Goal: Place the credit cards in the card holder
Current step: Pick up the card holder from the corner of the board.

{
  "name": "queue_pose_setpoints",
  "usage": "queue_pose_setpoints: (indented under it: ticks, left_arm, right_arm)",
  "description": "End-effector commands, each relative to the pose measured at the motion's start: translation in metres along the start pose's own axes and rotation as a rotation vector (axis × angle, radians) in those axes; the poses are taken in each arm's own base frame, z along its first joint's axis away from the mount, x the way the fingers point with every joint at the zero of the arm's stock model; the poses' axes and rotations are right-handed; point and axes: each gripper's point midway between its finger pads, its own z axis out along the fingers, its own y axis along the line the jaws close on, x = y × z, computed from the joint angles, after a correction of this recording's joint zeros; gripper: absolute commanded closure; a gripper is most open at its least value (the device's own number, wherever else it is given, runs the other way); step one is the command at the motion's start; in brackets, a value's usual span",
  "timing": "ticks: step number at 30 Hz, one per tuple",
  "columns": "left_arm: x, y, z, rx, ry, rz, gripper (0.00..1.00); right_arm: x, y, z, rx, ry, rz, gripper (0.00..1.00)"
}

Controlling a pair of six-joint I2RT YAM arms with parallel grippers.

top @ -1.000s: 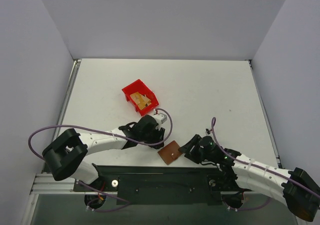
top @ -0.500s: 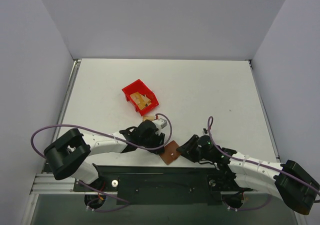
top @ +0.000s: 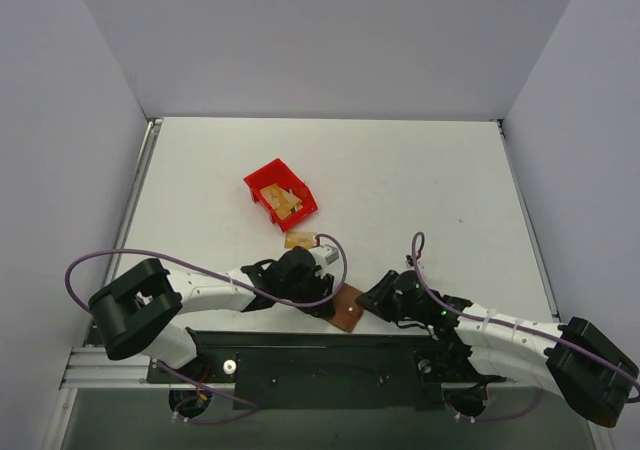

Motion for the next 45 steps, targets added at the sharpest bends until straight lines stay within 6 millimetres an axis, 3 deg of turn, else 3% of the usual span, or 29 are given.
queue_pose_setpoints:
  ticks: [1,3,7,8,9,10,11,12,16,20,24,32,38,45]
  left_arm:
    - [-0.017,-0.026,-0.006,0.094,-0.050,0.010,0.52]
    - [-0.018,-0.027,-0.006,0.097,-0.053,0.015,0.52]
    - [-0.032,-0.031,-0.010,0.082,-0.075,0.034,0.52]
    - [-0.031,-0.022,-0.011,0.030,-0.065,0.033,0.52]
    - [-0.048,-0.025,-0.016,0.014,-0.098,0.050,0.52]
    - [-0.046,-0.011,-0.020,-0.066,-0.083,0.041,0.52]
    - [-0.067,-0.010,-0.027,-0.083,-0.128,0.048,0.52]
    - [-0.073,-0.005,-0.031,-0.106,-0.135,0.043,0.52]
    - [-0.131,0.002,-0.064,-0.088,-0.278,0.001,0.46]
    - [-0.171,0.007,-0.096,-0.061,-0.389,-0.030,0.44]
    - [-0.199,-0.003,-0.126,-0.011,-0.493,-0.040,0.44]
    - [-0.224,-0.032,-0.163,0.071,-0.607,0.009,0.44]
    - [-0.219,-0.048,-0.167,0.180,-0.585,0.018,0.44]
    - [-0.224,-0.087,-0.197,0.361,-0.646,0.098,0.38]
  right_arm:
    - [-0.005,-0.015,0.003,0.054,-0.028,-0.045,0.76]
    - [-0.006,-0.014,0.004,0.050,-0.031,-0.053,0.80]
    - [-0.011,-0.007,0.003,0.035,-0.044,-0.079,0.99]
    - [-0.013,-0.010,0.003,0.049,-0.048,-0.086,1.00]
    - [-0.018,-0.001,0.002,0.037,-0.064,-0.089,1.00]
    - [-0.019,-0.006,0.000,0.061,-0.063,-0.117,1.00]
    - [-0.025,0.005,-0.002,0.043,-0.083,-0.127,1.00]
    - [-0.027,0.005,-0.004,0.050,-0.083,-0.159,1.00]
    - [-0.044,0.029,-0.013,-0.009,-0.120,-0.230,1.00]
    - [-0.066,0.056,-0.027,-0.103,-0.168,-0.304,1.00]
    - [-0.090,0.092,-0.048,-0.206,-0.247,-0.396,1.00]
    - [-0.102,0.145,-0.077,-0.373,-0.259,-0.519,1.00]
    - [-0.106,0.177,-0.096,-0.488,-0.208,-0.519,1.00]
    - [-0.120,0.225,-0.129,-0.701,-0.158,-0.467,1.00]
